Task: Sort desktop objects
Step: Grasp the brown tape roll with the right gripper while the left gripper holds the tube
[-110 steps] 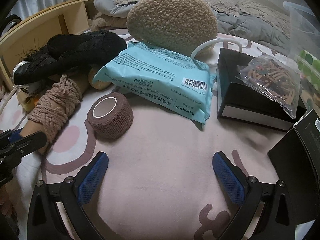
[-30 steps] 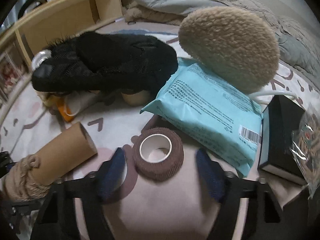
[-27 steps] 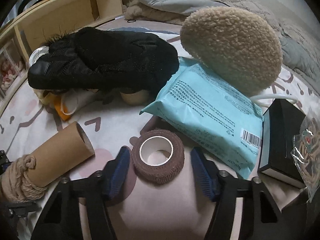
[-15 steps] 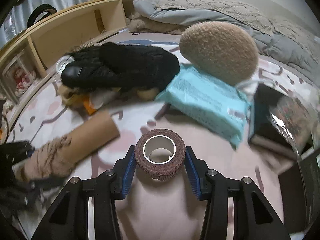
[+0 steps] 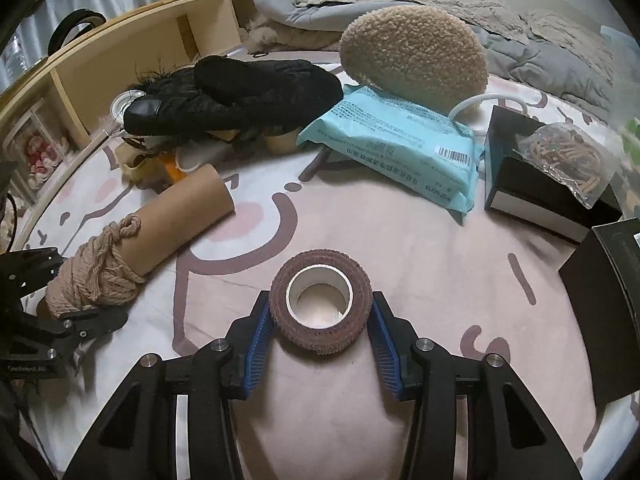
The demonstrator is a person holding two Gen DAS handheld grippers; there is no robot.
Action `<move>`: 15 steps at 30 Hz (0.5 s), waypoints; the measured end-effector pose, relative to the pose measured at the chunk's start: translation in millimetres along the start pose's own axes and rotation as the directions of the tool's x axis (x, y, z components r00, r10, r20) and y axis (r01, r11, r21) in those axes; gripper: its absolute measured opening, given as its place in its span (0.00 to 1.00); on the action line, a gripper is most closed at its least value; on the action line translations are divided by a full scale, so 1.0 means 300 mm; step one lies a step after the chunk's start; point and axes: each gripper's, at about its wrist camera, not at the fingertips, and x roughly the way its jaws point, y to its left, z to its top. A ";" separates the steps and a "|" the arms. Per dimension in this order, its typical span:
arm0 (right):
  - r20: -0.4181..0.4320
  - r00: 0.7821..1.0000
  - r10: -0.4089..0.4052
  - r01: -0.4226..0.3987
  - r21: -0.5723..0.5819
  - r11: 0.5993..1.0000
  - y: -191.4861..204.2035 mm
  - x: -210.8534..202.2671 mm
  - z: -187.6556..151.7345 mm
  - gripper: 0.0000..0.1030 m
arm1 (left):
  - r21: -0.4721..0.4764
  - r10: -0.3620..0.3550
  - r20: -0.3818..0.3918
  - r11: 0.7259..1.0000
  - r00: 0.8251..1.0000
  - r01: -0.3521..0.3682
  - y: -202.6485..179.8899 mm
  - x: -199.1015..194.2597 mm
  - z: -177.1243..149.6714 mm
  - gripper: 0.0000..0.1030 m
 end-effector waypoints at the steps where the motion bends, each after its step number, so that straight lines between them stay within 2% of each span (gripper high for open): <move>1: 0.001 1.000 0.003 -0.003 0.001 1.000 -0.001 -0.001 0.000 0.46 | -0.001 -0.001 -0.004 1.000 1.000 0.001 0.001 0.003 0.001 0.54; 7: 0.015 0.999 0.046 -0.047 0.056 0.997 -0.031 -0.018 -0.002 0.46 | -0.014 -0.020 -0.006 1.000 1.000 0.020 0.009 0.000 0.009 0.52; 12: 0.016 0.999 0.051 -0.052 0.056 0.997 -0.021 -0.025 0.004 0.46 | -0.075 -0.075 0.023 0.994 0.997 0.077 0.030 -0.024 0.014 0.51; 15: 0.018 0.998 0.060 -0.061 0.053 0.997 -0.018 -0.036 0.008 0.46 | -0.083 -0.083 0.052 0.993 0.995 0.087 0.025 -0.044 0.023 0.51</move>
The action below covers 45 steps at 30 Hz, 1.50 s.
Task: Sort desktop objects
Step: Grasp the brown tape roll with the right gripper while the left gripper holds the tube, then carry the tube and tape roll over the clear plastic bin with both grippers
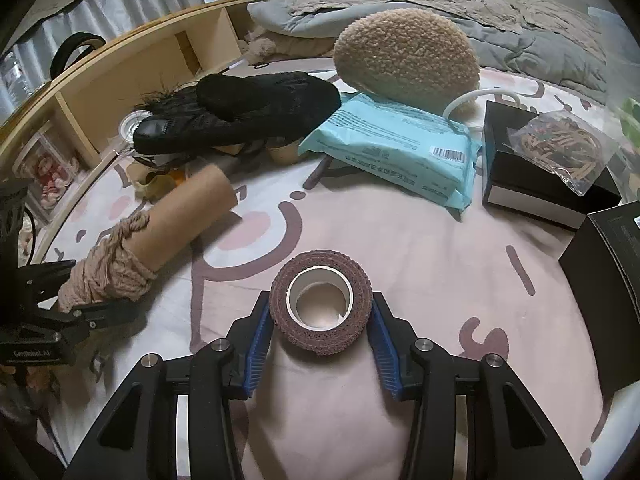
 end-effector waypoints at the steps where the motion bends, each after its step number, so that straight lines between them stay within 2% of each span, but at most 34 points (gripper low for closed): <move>1: 0.002 1.000 0.001 -0.001 -0.002 1.000 0.001 -0.003 0.001 0.46 | 0.001 -0.003 0.009 1.000 1.000 0.003 -0.005 -0.009 0.003 0.51; 17: 0.057 0.998 0.015 -0.016 0.009 1.000 0.022 -0.110 0.065 0.46 | 0.020 -0.008 0.107 1.000 0.994 0.006 -0.045 -0.137 0.073 0.51; 25: 0.096 0.995 0.000 0.002 -0.020 1.000 0.032 -0.233 0.121 0.46 | 0.044 -0.006 0.164 0.999 0.986 -0.001 -0.081 -0.234 0.134 0.51; 34: 0.140 0.989 -0.036 0.044 -0.054 0.998 0.026 -0.397 0.169 0.46 | 0.104 -0.023 0.244 0.995 0.969 -0.003 -0.181 -0.354 0.233 0.51; 40: 0.156 0.987 -0.037 0.046 -0.056 0.997 0.017 -0.510 0.202 0.46 | 0.146 -0.058 0.298 0.989 0.953 0.014 -0.267 -0.446 0.295 0.51; 45: 0.198 0.978 -0.066 0.082 -0.072 0.994 0.017 -0.625 0.244 0.46 | 0.175 -0.091 0.330 0.984 0.940 0.034 -0.339 -0.519 0.341 0.51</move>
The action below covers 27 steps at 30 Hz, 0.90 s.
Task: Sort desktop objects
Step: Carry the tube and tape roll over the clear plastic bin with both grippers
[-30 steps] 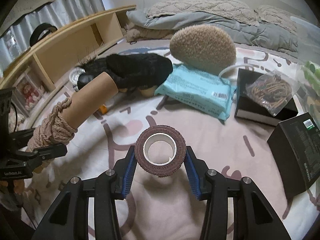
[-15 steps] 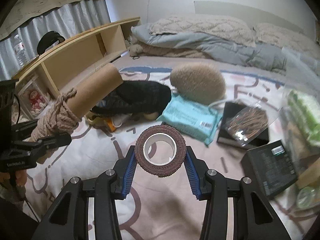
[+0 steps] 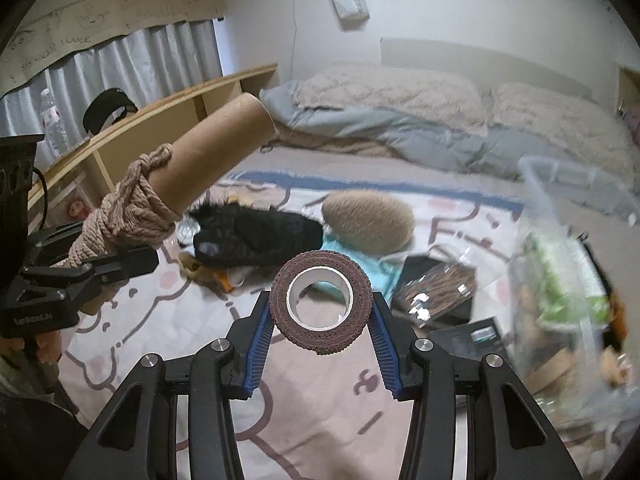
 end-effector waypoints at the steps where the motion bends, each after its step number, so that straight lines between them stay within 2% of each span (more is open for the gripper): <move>1: 0.010 1.000 -0.004 0.004 -0.006 1.000 -0.005 -0.028 0.016 0.46 | 0.004 -0.002 0.006 1.000 1.000 0.002 -0.013 -0.008 0.011 0.51; 8: 0.075 0.996 -0.050 0.052 -0.021 0.998 -0.043 -0.207 0.113 0.46 | 0.051 -0.027 0.055 0.998 0.998 0.025 -0.114 -0.071 0.107 0.51; 16: 0.151 0.980 -0.128 0.132 -0.013 0.991 -0.111 -0.370 0.177 0.46 | 0.067 -0.071 0.093 0.996 0.993 0.065 -0.225 -0.103 0.209 0.51; 21: 0.182 0.969 -0.169 0.165 0.034 0.986 -0.181 -0.429 0.196 0.46 | 0.059 -0.119 0.106 0.992 0.987 0.113 -0.305 -0.101 0.270 0.51; 27: 0.171 0.960 -0.220 0.211 0.071 0.975 -0.278 -0.447 0.176 0.46 | 0.062 -0.139 0.117 0.989 0.983 0.133 -0.400 -0.051 0.337 0.51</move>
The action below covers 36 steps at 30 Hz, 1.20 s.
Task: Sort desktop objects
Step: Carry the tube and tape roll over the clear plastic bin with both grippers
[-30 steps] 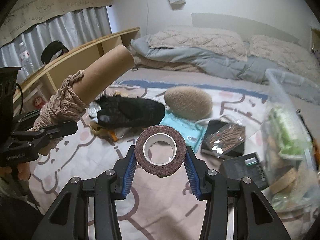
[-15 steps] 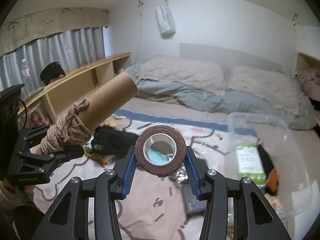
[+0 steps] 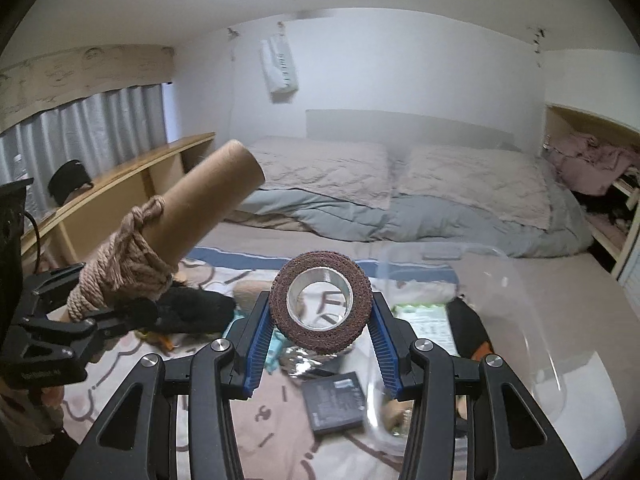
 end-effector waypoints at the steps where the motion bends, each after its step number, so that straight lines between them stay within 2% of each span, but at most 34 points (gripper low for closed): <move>1: 0.001 1.000 -0.007 0.007 0.013 1.000 -0.022 0.004 -0.009 0.46 | -0.002 -0.002 0.001 1.000 1.000 0.002 -0.009 0.014 0.009 0.51; 6: -0.016 0.998 -0.059 0.060 0.070 0.996 -0.143 0.047 -0.050 0.46 | -0.021 -0.010 0.009 1.000 1.000 0.010 -0.058 0.091 0.037 0.51; 11: -0.126 0.985 -0.117 0.131 0.108 0.985 -0.273 0.139 -0.114 0.46 | -0.030 -0.021 0.003 0.999 1.000 0.021 -0.086 0.157 0.024 0.51; 17: -0.245 0.957 -0.156 0.193 0.133 0.972 -0.374 0.229 -0.185 0.46 | -0.053 -0.039 -0.028 0.998 0.999 0.038 -0.096 0.241 0.010 0.51; 25: -0.383 0.908 -0.167 0.221 0.100 0.970 -0.408 0.330 -0.256 0.46 | -0.019 -0.015 -0.064 1.000 0.998 0.014 -0.110 0.297 -0.040 0.51; 36: -0.457 0.879 -0.138 0.234 0.160 0.959 -0.407 0.389 -0.273 0.46 | -0.018 -0.026 -0.068 1.000 0.997 0.025 -0.105 0.290 -0.047 0.51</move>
